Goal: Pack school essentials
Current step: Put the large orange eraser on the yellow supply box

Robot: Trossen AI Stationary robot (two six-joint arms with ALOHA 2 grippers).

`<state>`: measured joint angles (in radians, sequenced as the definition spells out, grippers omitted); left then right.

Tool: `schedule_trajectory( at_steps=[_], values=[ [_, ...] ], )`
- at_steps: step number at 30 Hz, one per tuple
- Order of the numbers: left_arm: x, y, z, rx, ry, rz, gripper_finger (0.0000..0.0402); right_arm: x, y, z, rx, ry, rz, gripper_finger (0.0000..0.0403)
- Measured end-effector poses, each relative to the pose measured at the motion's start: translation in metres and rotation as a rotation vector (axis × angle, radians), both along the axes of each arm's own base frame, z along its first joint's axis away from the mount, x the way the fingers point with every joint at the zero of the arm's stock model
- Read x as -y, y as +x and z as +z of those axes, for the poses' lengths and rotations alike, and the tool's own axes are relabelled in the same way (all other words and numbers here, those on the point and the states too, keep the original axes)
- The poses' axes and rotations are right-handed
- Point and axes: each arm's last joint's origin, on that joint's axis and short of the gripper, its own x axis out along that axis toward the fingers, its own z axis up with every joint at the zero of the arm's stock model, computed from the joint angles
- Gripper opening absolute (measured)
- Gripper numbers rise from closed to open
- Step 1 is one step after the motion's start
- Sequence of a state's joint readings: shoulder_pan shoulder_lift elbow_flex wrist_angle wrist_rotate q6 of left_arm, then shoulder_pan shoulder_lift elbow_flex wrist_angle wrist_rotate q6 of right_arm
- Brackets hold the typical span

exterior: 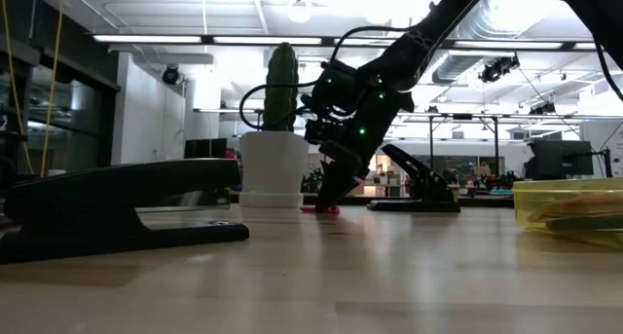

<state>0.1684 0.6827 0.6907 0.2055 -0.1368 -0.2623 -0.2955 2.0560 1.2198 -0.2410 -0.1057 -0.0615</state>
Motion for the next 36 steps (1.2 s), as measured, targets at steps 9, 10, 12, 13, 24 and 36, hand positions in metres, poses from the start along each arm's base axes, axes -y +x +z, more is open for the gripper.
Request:
schedule_trajectory(
  at_steps=[9,10,12,13,24,36],
  values=[
    [0.000,0.000,-0.001,-0.007,-0.001,0.000,0.0186,-0.002,-0.002,0.017,0.040,-0.018,0.032,0.0077],
    [0.000,0.000,-0.001,-0.007,-0.001,0.000,0.0186,-0.003,-0.005,0.021,0.042,-0.003,0.050,0.0076],
    [0.000,0.000,-0.001,-0.007,-0.001,0.000,0.0186,-0.006,-0.006,0.036,0.088,0.018,0.083,0.0076],
    [0.000,0.000,-0.001,-0.007,-0.001,0.000,0.0186,-0.007,-0.007,0.047,0.120,0.033,0.099,0.0076],
    [0.000,0.000,-0.002,-0.021,0.000,-0.005,0.0186,-0.038,-0.075,0.104,0.310,0.172,0.091,0.0076],
    [0.001,0.004,-0.004,-0.041,0.004,-0.067,0.0186,-0.080,-0.145,0.151,0.985,0.247,-0.052,0.0076]
  ],
)
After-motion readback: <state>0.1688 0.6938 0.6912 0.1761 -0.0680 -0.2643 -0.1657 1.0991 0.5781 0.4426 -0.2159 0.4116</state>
